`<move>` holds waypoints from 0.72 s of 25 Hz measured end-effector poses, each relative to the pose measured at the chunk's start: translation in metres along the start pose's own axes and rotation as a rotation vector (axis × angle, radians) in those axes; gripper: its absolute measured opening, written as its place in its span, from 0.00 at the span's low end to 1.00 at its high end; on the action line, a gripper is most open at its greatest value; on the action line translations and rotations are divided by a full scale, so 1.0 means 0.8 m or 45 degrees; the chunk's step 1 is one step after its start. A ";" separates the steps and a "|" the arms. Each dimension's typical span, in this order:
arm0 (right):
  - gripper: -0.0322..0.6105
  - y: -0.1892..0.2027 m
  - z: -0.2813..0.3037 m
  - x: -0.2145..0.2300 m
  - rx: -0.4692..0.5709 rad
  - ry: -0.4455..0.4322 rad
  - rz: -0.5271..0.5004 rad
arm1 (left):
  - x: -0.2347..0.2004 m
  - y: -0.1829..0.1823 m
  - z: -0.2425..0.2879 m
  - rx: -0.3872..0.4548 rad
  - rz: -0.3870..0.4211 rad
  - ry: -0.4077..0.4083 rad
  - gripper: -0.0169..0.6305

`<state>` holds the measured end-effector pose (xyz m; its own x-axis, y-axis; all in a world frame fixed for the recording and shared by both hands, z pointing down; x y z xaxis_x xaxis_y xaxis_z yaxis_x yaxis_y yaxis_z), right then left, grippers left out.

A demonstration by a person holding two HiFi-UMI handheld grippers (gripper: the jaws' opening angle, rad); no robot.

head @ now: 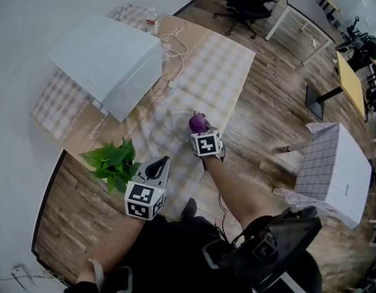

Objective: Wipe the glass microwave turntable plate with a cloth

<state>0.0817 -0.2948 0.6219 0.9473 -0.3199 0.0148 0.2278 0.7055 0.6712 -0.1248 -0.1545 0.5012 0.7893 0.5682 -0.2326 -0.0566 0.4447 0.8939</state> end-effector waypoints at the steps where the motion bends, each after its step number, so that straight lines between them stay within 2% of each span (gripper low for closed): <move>1: 0.30 0.002 -0.002 0.001 0.001 0.000 -0.004 | 0.002 0.000 -0.001 0.002 0.003 0.002 0.03; 10: 0.30 0.023 -0.030 0.019 -0.011 0.041 0.034 | 0.018 -0.003 -0.012 0.026 0.019 0.006 0.03; 18: 0.30 0.020 -0.045 0.014 0.007 0.045 0.044 | 0.017 -0.004 -0.024 0.057 0.001 -0.014 0.03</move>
<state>0.1038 -0.2644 0.6059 0.9620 -0.2728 0.0117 0.1937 0.7121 0.6748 -0.1254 -0.1350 0.4879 0.7957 0.5611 -0.2279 -0.0299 0.4123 0.9106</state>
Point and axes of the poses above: the fingertips, and each gripper's own axes: z forward along the fingers, x to its right, y out of its underside, the point moved 10 cm from there along -z, backward along the fingers, and after that the axes turned 4 degrees about x, right-handed, at the moved point
